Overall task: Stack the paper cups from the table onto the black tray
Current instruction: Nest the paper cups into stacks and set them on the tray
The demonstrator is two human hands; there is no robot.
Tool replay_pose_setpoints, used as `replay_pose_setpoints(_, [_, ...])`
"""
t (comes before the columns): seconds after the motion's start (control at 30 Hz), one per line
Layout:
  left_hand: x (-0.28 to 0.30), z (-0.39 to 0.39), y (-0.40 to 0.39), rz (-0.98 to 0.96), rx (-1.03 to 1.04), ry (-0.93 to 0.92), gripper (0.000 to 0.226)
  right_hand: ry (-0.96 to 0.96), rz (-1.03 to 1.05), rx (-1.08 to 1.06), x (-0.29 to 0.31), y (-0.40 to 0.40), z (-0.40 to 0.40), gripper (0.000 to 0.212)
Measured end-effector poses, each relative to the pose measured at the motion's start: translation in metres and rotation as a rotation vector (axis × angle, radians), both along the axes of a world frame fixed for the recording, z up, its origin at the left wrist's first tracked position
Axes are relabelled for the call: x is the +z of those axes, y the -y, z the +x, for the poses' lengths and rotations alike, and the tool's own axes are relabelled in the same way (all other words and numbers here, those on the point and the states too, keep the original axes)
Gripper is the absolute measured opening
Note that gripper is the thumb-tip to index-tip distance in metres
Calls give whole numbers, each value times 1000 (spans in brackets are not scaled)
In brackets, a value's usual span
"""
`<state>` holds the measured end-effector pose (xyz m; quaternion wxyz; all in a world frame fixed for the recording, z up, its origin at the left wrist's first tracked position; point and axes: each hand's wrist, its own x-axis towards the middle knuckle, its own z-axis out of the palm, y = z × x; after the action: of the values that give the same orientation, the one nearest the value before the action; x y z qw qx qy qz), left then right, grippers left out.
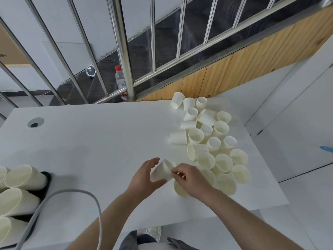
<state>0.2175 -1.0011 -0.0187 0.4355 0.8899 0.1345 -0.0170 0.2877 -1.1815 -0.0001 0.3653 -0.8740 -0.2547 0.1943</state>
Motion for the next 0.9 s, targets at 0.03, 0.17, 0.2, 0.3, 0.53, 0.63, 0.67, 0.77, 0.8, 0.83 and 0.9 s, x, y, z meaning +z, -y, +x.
replay_pose_setpoints(0.03, [1, 0, 2, 31, -23, 6, 78, 87, -41, 93, -1, -1, -1, 17])
replay_pose_setpoints(0.17, [-1, 2, 7, 104, -68, 54, 85, 226, -132, 276, -1, -4, -5, 25])
replay_pose_setpoints(0.2, [-2, 1, 9, 123, -73, 47, 86, 232, -143, 295, -1, -4, -7, 25])
replay_pose_setpoints(0.3, [-7, -2, 10, 193, -111, 45, 88, 237, -179, 258, 0, 0, -10, 30])
replay_pose_setpoints(0.53, [-15, -8, 14, 311, -205, -137, 80, 195, -526, 202, -1, 19, -15, 69])
replay_pose_setpoints(0.63, [-15, -9, 16, 331, -238, -192, 78, 190, -593, 223, -6, 17, -19, 70])
replay_pose_setpoints(0.67, [-16, -9, 16, 338, -248, -202, 79, 192, -598, 222, -8, 16, -20, 69])
replay_pose_setpoints(0.77, [-18, -11, 13, 364, -279, -219, 81, 191, -591, 207, -13, 13, -22, 67])
replay_pose_setpoints(0.8, [-19, -11, 12, 372, -291, -222, 82, 190, -583, 202, -15, 11, -22, 68])
replay_pose_setpoints(0.83, [-20, -12, 11, 379, -303, -224, 83, 187, -576, 196, -17, 9, -23, 68])
replay_pose_setpoints(0.9, [-21, -13, 10, 389, -329, -219, 86, 177, -557, 177, -19, 7, -25, 69])
